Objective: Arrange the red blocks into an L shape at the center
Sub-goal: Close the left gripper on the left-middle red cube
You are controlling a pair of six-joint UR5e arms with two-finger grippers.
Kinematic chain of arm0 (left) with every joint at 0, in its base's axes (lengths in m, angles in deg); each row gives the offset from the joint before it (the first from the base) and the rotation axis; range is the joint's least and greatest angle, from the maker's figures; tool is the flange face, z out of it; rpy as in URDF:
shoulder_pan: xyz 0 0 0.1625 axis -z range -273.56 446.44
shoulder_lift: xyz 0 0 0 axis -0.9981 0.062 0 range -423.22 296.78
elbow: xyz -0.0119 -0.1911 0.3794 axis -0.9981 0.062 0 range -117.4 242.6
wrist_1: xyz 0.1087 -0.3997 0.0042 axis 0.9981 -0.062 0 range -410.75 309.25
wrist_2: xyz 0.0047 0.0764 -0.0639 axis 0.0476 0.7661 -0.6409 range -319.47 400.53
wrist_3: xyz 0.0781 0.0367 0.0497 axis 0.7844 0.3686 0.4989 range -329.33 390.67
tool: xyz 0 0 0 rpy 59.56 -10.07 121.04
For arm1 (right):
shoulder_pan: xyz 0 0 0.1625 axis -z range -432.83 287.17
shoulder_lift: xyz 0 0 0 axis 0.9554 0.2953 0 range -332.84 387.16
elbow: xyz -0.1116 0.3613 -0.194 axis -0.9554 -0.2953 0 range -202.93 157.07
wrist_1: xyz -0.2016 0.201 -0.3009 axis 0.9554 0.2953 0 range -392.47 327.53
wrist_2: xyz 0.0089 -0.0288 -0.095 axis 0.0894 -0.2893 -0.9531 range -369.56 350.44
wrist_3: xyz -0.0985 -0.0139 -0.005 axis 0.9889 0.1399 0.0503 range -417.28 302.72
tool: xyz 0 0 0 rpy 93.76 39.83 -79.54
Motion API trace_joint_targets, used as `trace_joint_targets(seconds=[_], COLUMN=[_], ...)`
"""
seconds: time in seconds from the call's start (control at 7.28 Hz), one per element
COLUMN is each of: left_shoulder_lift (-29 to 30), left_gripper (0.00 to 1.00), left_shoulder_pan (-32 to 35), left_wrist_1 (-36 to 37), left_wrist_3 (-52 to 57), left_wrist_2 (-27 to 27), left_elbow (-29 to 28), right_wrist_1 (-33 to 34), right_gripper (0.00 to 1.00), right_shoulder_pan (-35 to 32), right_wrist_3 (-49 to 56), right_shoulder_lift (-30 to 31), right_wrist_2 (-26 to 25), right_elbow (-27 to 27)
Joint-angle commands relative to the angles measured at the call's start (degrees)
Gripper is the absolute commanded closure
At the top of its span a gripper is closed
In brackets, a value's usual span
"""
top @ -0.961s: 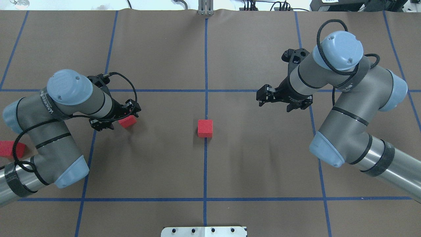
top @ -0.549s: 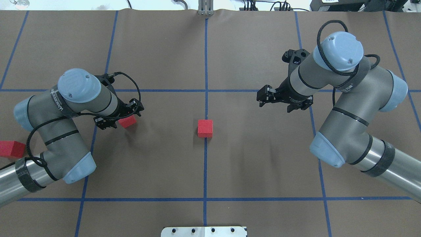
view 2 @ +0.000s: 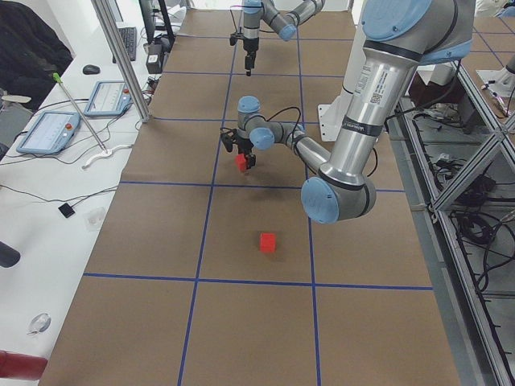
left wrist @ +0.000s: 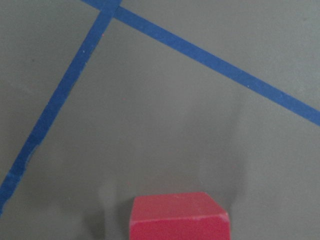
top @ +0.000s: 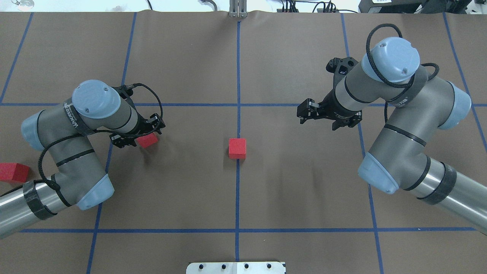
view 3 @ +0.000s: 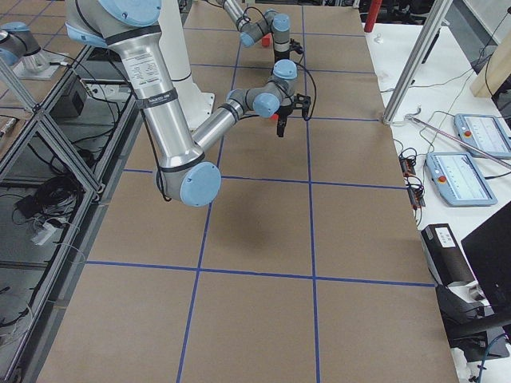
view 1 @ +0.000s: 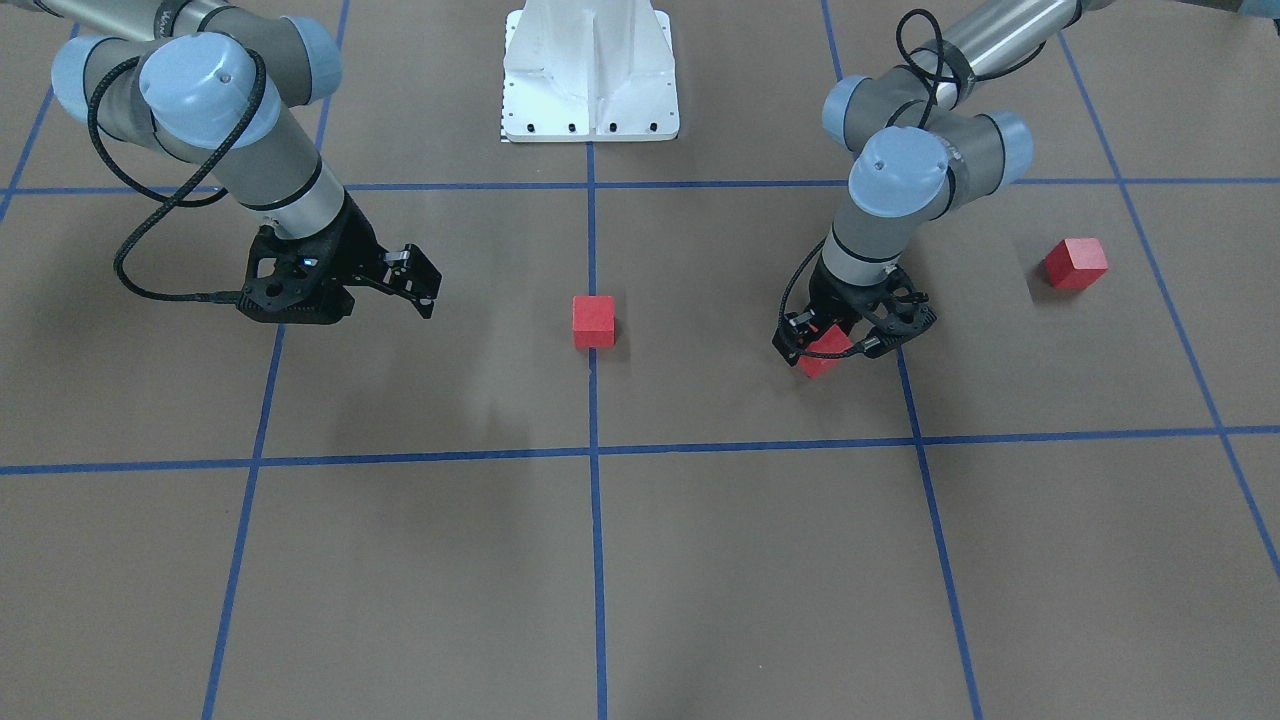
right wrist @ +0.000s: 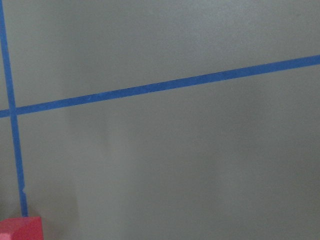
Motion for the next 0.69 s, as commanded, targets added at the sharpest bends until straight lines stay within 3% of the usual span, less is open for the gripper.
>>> trace_joint_targets(seconds=[0.0,0.27,0.41,0.55], left_shoulder_lift=[0.1,0.1,0.2,0.3], left_gripper=[0.12,0.18,0.37,0.93], left_shoulder_pan=[0.0,0.1,0.1,0.1], left_wrist_1=[-0.2,-0.2,-0.3,-0.2], left_wrist_3=[1.8,1.9,1.8,1.8], left_wrist_2=[0.0,0.0,0.0,0.0], left_elbow=[-1.2,-1.3,-1.2,-1.2], right_wrist_1=[0.0,0.0,0.0,0.0], right_gripper=[0.0,0.0,0.0,0.0], right_shoulder_pan=[0.1,0.1,0.1,0.1], right_wrist_3=[0.0,-0.1,-0.1,-0.1], right_shoulder_lift=[0.0,-0.1,-0.1,-0.1], right_wrist_2=[0.0,0.0,0.0,0.0], right_elbow=[-0.1,-0.1,-0.1,-0.1])
